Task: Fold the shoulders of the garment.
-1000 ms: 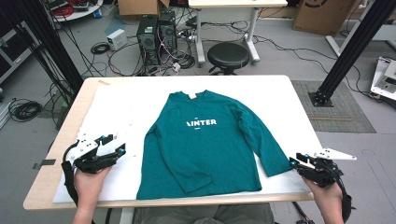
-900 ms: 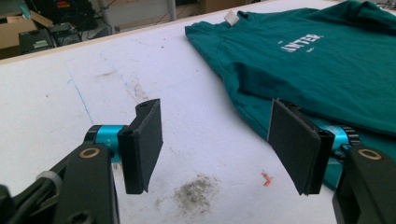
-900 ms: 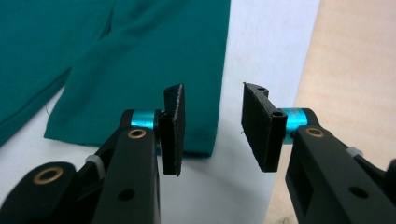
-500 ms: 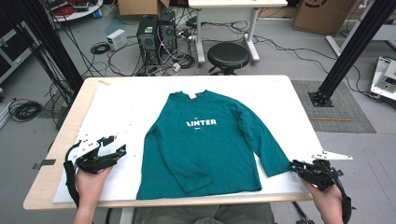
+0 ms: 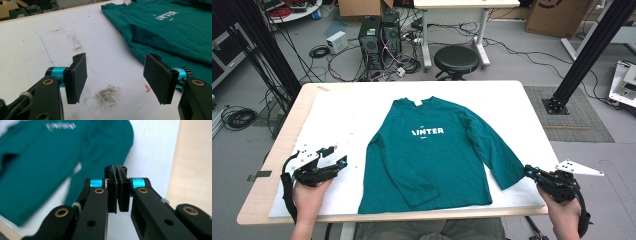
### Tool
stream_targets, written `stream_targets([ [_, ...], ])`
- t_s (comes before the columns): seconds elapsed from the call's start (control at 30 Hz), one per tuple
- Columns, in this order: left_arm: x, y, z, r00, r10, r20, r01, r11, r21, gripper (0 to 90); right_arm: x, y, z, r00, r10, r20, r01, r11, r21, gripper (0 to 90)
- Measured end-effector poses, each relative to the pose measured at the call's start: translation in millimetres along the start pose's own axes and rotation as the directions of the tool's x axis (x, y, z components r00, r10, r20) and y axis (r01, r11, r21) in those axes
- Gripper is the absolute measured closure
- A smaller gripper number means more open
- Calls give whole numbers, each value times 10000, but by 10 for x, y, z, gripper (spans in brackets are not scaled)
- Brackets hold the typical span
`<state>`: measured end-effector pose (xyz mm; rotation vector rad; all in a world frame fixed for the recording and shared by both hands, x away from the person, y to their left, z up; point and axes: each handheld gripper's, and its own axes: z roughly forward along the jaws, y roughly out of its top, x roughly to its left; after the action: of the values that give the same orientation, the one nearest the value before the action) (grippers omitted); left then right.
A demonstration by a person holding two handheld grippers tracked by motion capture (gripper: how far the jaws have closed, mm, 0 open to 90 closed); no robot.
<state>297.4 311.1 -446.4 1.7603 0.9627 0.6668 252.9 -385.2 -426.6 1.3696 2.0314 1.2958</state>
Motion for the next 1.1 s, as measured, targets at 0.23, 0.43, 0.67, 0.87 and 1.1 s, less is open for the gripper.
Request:
stream_targets([
  [0.23,-8,-1,5,10000,-42,-14,42,10000,12,355,190,96,-70,9973,-207,-711,113,9914,-1301,890],
  [0.43,-9,-1,7,10000,-10,-22,10,10000,29,355,469,199,8,9850,-575,-1625,327,9879,-1513,890],
  [0.67,-10,0,5,10000,51,-19,-51,10000,63,355,883,306,165,9551,-1217,-2703,842,9856,-1464,890],
  [0.87,-10,0,6,10000,20,-21,-20,10000,91,355,1204,333,388,9148,-1862,-3585,1547,9813,-1148,889],
  [1.1,-16,-1,9,10000,24,-30,-24,9999,108,355,1510,297,651,8652,-2357,-4427,2314,9707,-645,889],
])
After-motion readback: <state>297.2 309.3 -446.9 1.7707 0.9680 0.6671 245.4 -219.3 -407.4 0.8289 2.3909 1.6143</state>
